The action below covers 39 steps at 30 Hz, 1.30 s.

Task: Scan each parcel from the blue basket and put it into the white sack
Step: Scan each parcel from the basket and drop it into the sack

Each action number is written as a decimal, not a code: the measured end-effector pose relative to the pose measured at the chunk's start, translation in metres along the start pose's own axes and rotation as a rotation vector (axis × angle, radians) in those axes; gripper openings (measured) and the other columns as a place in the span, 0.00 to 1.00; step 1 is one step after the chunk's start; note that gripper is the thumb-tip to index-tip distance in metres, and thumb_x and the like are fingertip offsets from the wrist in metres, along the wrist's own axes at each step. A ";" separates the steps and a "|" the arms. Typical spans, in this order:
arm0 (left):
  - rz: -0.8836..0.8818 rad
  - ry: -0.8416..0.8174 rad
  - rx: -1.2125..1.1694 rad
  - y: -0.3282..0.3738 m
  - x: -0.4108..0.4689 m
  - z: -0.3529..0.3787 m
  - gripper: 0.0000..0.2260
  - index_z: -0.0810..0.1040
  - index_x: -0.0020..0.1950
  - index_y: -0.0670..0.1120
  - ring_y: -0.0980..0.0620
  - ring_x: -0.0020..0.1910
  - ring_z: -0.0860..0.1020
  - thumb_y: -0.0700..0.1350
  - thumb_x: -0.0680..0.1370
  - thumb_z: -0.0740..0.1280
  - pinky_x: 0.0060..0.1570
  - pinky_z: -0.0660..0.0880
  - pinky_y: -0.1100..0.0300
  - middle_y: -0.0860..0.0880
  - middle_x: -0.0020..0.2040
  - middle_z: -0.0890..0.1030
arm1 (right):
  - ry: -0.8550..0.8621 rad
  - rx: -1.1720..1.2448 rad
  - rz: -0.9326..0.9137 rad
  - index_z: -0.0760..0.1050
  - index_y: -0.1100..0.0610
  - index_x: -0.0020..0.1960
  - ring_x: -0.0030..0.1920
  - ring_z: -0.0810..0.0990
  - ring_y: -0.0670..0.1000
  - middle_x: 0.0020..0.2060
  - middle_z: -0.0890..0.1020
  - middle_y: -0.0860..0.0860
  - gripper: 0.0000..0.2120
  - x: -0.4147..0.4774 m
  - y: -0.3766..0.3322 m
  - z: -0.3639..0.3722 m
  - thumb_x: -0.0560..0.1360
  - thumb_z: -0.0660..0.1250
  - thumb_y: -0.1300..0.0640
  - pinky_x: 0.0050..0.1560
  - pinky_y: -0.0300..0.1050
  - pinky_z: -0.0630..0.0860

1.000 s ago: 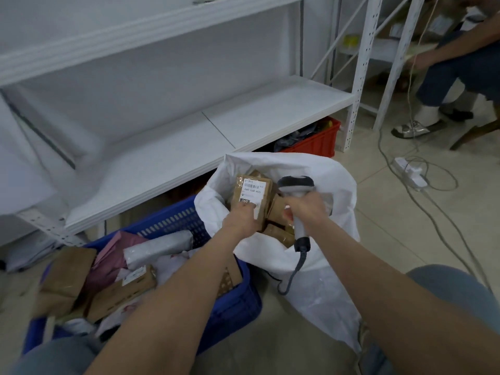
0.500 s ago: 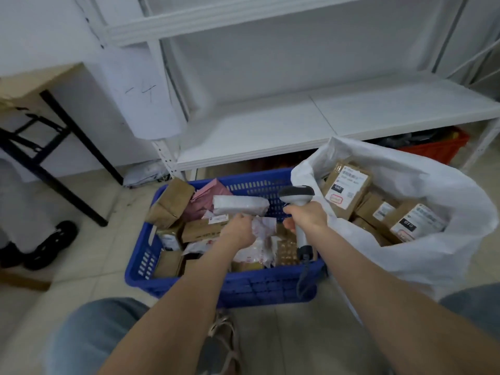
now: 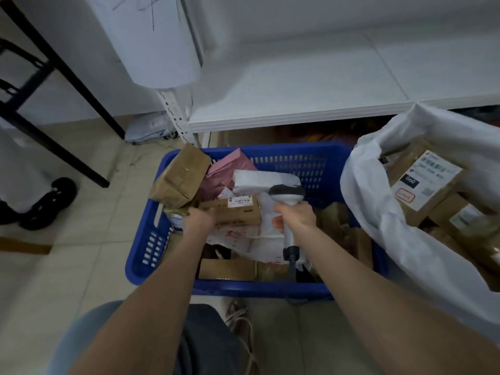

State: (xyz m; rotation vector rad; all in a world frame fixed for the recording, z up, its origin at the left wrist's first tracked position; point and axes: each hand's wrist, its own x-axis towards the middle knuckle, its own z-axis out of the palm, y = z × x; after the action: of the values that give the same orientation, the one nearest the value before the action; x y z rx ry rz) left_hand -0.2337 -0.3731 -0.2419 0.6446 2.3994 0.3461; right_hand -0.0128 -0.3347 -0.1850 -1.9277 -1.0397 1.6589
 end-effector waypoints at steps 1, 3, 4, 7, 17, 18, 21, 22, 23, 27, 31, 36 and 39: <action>-0.037 0.000 -0.051 -0.004 0.013 0.002 0.30 0.58 0.74 0.35 0.36 0.67 0.68 0.55 0.81 0.58 0.65 0.69 0.45 0.35 0.70 0.67 | -0.004 -0.008 0.008 0.76 0.60 0.37 0.31 0.81 0.51 0.31 0.82 0.55 0.09 0.006 0.001 0.004 0.74 0.69 0.57 0.43 0.46 0.82; -0.091 -0.022 -0.121 -0.009 0.031 0.007 0.28 0.60 0.73 0.33 0.35 0.67 0.69 0.54 0.82 0.55 0.65 0.68 0.46 0.34 0.69 0.69 | -0.018 -0.005 0.033 0.76 0.59 0.37 0.30 0.80 0.50 0.31 0.82 0.54 0.09 0.015 0.004 0.009 0.74 0.70 0.58 0.39 0.44 0.80; -0.105 -0.032 -0.145 -0.012 0.035 0.009 0.27 0.61 0.73 0.33 0.35 0.67 0.69 0.53 0.83 0.54 0.66 0.67 0.46 0.33 0.69 0.69 | -0.024 0.004 0.048 0.76 0.59 0.38 0.29 0.79 0.49 0.31 0.81 0.54 0.08 0.018 0.005 0.010 0.74 0.70 0.58 0.35 0.42 0.79; -0.159 -0.050 -0.273 -0.016 0.036 0.010 0.23 0.65 0.70 0.34 0.35 0.64 0.72 0.50 0.83 0.57 0.64 0.70 0.45 0.34 0.66 0.72 | -0.024 0.040 0.064 0.76 0.60 0.39 0.28 0.79 0.49 0.31 0.81 0.55 0.06 0.019 0.009 0.007 0.73 0.70 0.61 0.28 0.40 0.74; -0.011 -0.231 -0.724 0.010 -0.044 -0.025 0.13 0.76 0.61 0.35 0.41 0.51 0.79 0.36 0.77 0.67 0.56 0.77 0.50 0.38 0.52 0.80 | 0.005 0.148 -0.123 0.79 0.60 0.43 0.33 0.82 0.51 0.33 0.84 0.55 0.06 -0.052 0.010 -0.035 0.71 0.72 0.57 0.41 0.45 0.80; 0.019 -0.243 -0.738 0.012 -0.058 -0.026 0.14 0.76 0.63 0.36 0.42 0.51 0.79 0.36 0.77 0.67 0.56 0.77 0.50 0.38 0.52 0.80 | 0.018 0.136 -0.152 0.79 0.60 0.44 0.32 0.82 0.49 0.32 0.84 0.54 0.06 -0.063 0.012 -0.042 0.71 0.72 0.57 0.41 0.44 0.81; 0.086 -0.268 -0.764 0.013 -0.096 -0.027 0.15 0.75 0.64 0.36 0.48 0.44 0.78 0.36 0.78 0.67 0.50 0.77 0.55 0.43 0.46 0.80 | 0.078 0.132 -0.242 0.80 0.60 0.43 0.29 0.81 0.47 0.30 0.83 0.52 0.05 -0.098 0.024 -0.061 0.71 0.71 0.58 0.38 0.44 0.80; 0.100 -0.275 -0.766 0.013 -0.107 -0.026 0.14 0.75 0.63 0.37 0.49 0.44 0.78 0.37 0.78 0.66 0.49 0.77 0.55 0.44 0.46 0.79 | 0.099 0.132 -0.267 0.80 0.59 0.42 0.30 0.81 0.48 0.30 0.84 0.51 0.04 -0.108 0.030 -0.067 0.71 0.71 0.58 0.41 0.45 0.81; 0.114 -0.285 -0.770 0.014 -0.119 -0.025 0.13 0.76 0.62 0.38 0.50 0.44 0.78 0.37 0.78 0.66 0.49 0.76 0.56 0.44 0.48 0.79 | 0.113 0.130 -0.287 0.81 0.59 0.41 0.31 0.82 0.48 0.30 0.84 0.52 0.04 -0.118 0.035 -0.072 0.71 0.71 0.58 0.43 0.46 0.82; 0.160 -0.316 -0.796 0.016 -0.155 -0.018 0.11 0.76 0.60 0.38 0.48 0.45 0.78 0.35 0.78 0.65 0.48 0.74 0.55 0.43 0.49 0.79 | 0.160 0.131 -0.358 0.81 0.59 0.39 0.29 0.81 0.47 0.29 0.84 0.51 0.05 -0.149 0.053 -0.087 0.71 0.70 0.58 0.38 0.41 0.79; 0.179 -0.315 -0.774 0.018 -0.176 -0.014 0.08 0.77 0.56 0.40 0.49 0.43 0.79 0.35 0.78 0.66 0.45 0.76 0.55 0.43 0.47 0.81 | 0.189 0.145 -0.355 0.80 0.58 0.36 0.32 0.82 0.49 0.28 0.83 0.51 0.07 -0.164 0.065 -0.097 0.72 0.70 0.58 0.40 0.44 0.80; 0.222 -0.338 -0.780 0.024 -0.196 -0.010 0.10 0.75 0.60 0.39 0.51 0.42 0.77 0.35 0.79 0.64 0.40 0.75 0.60 0.46 0.43 0.79 | 0.187 0.157 -0.346 0.81 0.60 0.36 0.32 0.83 0.51 0.28 0.83 0.52 0.08 -0.174 0.074 -0.108 0.70 0.70 0.56 0.47 0.53 0.82; 0.235 -0.344 -0.774 0.028 -0.203 -0.010 0.13 0.75 0.63 0.38 0.50 0.46 0.78 0.35 0.78 0.65 0.49 0.77 0.57 0.45 0.46 0.80 | 0.207 0.167 -0.370 0.81 0.57 0.36 0.35 0.84 0.54 0.29 0.83 0.52 0.11 -0.175 0.077 -0.113 0.65 0.69 0.49 0.48 0.56 0.82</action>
State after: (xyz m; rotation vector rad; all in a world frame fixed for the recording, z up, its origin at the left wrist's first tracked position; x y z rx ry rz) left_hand -0.0906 -0.4568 -0.1220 0.5528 1.6711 1.0932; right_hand 0.1130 -0.4957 -0.0977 -1.6405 -1.0611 1.2706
